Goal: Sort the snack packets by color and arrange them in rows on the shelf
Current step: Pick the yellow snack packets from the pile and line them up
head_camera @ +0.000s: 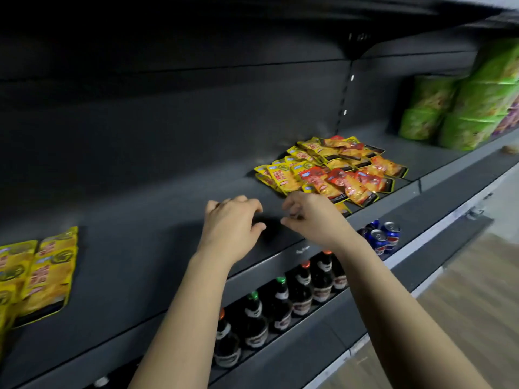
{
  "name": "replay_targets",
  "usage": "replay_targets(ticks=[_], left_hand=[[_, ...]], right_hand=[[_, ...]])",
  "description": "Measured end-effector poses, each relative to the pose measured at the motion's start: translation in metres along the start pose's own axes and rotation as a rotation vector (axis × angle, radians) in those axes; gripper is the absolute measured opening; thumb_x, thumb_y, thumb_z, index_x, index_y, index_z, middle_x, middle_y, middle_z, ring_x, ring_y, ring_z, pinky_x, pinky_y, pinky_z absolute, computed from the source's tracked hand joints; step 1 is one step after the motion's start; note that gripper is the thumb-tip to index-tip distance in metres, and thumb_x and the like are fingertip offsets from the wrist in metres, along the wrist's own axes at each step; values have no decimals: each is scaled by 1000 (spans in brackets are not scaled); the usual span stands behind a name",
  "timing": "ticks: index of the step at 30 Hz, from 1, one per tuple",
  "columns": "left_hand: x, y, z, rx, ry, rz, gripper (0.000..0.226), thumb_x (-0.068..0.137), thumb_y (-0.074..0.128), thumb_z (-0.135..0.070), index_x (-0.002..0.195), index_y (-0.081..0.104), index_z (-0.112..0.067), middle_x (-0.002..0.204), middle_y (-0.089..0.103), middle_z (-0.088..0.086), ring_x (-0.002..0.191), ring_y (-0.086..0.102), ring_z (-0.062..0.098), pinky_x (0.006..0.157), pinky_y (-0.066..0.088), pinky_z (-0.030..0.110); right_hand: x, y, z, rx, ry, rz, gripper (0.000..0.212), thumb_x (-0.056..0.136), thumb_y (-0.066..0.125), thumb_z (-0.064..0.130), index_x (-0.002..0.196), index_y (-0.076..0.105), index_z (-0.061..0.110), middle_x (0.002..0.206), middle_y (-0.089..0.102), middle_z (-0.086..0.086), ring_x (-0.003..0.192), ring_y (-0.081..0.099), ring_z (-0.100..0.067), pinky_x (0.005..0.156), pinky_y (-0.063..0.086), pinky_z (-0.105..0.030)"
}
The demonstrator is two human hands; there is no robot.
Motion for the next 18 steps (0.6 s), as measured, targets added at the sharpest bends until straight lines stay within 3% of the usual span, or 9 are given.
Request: replay_targets(ticks=[8,18], left_hand=[[39,25,-54,-5,-87,9,31,92,56,-45,120,57,-32,113,58,-9,109,56,17,93,31,36],[78,22,-37,28,-190,-11,29,91,58,-43,118,58,-32,118,60,-7,109,58,19,94,32,37]], right_hand=[[7,-36,-68,-82,-58,40,28,83,72,26,109,66,17,99,69,-3,92,64,-23,75,50,-34],[53,-36,-91,-34,-114,42,25,83,73,28,105,65,20,92,66,1,80,58,-18,69,50,-34]])
Point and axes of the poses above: each hand's wrist, its own x-axis towards the middle knuckle, its own y-axis out of the palm, z = x × y, the point moved 9 cm from there along x, towards the middle knuckle
